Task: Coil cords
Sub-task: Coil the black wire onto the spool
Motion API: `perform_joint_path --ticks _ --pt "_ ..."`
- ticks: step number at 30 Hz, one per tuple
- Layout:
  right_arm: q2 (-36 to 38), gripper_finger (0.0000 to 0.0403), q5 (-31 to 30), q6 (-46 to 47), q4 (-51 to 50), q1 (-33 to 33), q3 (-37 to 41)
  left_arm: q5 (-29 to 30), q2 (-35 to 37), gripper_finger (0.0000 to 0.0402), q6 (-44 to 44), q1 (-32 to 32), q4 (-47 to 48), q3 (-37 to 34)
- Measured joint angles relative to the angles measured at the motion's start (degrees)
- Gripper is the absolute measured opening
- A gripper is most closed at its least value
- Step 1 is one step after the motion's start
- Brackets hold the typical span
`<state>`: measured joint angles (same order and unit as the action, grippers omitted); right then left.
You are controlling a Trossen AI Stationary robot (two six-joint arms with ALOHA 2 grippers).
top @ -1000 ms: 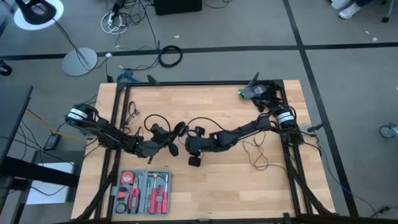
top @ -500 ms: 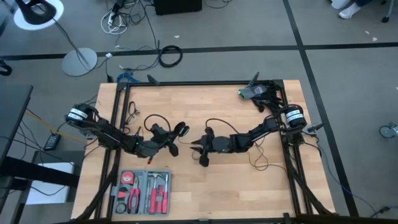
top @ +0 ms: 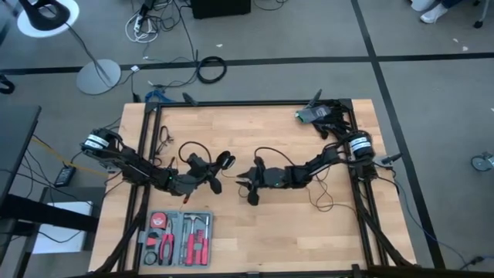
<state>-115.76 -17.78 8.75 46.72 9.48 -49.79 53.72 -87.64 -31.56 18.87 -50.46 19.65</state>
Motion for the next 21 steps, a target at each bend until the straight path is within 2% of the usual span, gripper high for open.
perform_joint_path --ticks 21 --pt "-0.36 0.0091 -2.07 1.76 -5.25 -1.25 -0.47 -1.34 -0.01 0.0000 4.15 0.09 -5.00 -0.02"
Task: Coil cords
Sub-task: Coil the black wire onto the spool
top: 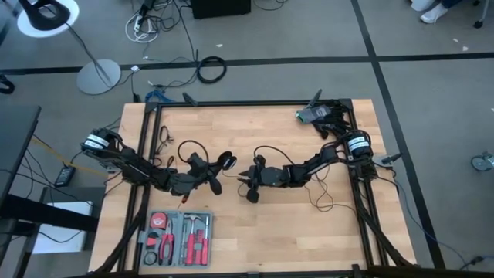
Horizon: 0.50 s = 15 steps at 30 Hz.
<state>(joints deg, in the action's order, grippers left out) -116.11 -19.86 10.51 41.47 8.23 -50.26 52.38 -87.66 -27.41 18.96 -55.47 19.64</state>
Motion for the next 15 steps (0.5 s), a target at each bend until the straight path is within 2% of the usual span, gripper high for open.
perform_joint_path --ticks 3,6,10,15 --pt "0.00 0.0062 -0.06 1.07 -0.08 -0.11 0.00 -0.20 0.02 0.0000 0.34 0.00 -0.50 0.00" --pt "0.00 0.0015 -0.07 1.45 -0.34 -0.13 0.00 -0.23 0.02 0.0000 0.34 0.01 -0.22 0.00" --pt "1.15 0.0006 -3.08 5.12 -4.49 -0.27 0.00 -0.20 0.02 0.0000 0.37 0.31 0.66 0.00" --pt "5.76 0.0003 -3.27 10.71 -16.87 -2.94 0.00 -0.24 0.02 0.0000 1.00 0.33 1.62 0.00"
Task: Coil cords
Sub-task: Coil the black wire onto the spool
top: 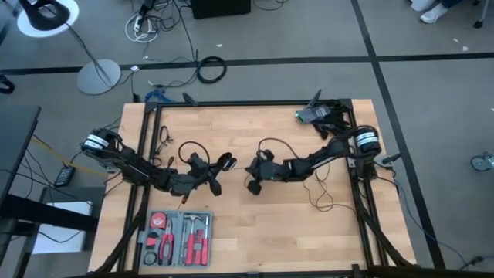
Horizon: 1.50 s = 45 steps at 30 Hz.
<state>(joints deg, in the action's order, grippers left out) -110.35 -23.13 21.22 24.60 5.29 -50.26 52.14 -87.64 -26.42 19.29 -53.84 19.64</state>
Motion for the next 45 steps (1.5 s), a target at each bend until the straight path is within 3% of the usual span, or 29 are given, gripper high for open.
perform_joint_path --ticks 5,11,16,26,31,41,45 --pt "6.60 0.0002 1.14 -0.13 -7.76 -4.00 -0.02 -1.61 -0.01 0.0000 0.94 0.00 0.23 0.00" --pt "15.85 0.0001 6.03 -1.81 -10.06 -8.08 -0.57 -1.40 0.00 0.0000 0.70 -0.22 1.54 0.02" --pt "18.40 0.0001 6.66 -3.84 -19.45 -7.88 -7.76 1.15 0.00 0.0000 -1.21 -0.24 5.90 1.28" --pt "8.35 0.0000 7.42 -10.23 -31.21 -2.89 -26.67 3.75 0.03 0.0000 -6.22 -0.22 27.40 9.50" --pt "4.23 0.0001 7.93 -10.76 -31.65 -0.26 -30.42 4.62 0.02 0.0000 -9.69 -0.20 28.57 9.18" --pt "-5.33 0.0014 8.09 -13.82 -26.93 1.85 -30.58 4.79 -0.13 0.0000 -9.79 -0.08 26.91 8.94" --pt "-6.93 0.0014 7.96 -12.55 -29.79 1.88 -30.37 6.64 0.00 0.0000 -9.90 0.67 25.94 9.07"
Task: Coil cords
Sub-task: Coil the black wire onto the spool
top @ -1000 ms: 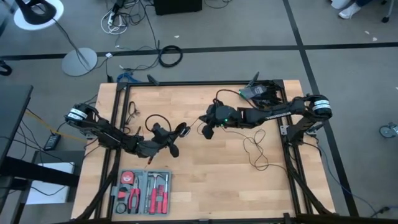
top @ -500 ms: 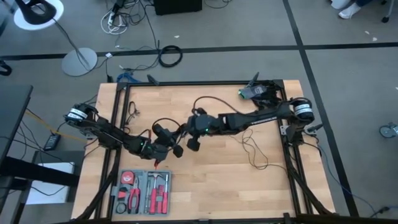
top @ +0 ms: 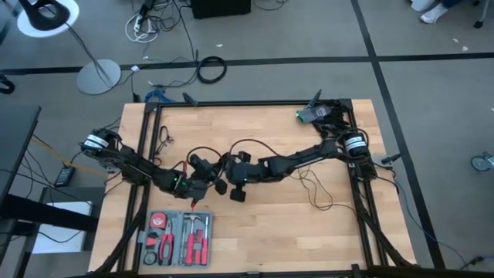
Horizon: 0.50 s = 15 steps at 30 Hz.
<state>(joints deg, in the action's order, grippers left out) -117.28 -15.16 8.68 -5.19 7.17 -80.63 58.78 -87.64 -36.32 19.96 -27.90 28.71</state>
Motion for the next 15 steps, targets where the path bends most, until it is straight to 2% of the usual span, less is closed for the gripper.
perform_joint_path --ticks 8,11,15 --pt "1.39 0.0030 -4.42 0.54 2.31 1.50 5.29 1.12 0.02 0.0000 1.30 0.79 -3.74 -1.74" --pt "2.01 0.0034 -6.33 1.62 5.66 2.61 8.73 0.22 0.02 0.0000 0.70 0.77 -9.49 -5.35" --pt "2.13 0.0034 -6.64 2.22 15.72 3.83 14.97 -2.40 0.00 0.0000 1.92 0.76 -19.26 -9.58"
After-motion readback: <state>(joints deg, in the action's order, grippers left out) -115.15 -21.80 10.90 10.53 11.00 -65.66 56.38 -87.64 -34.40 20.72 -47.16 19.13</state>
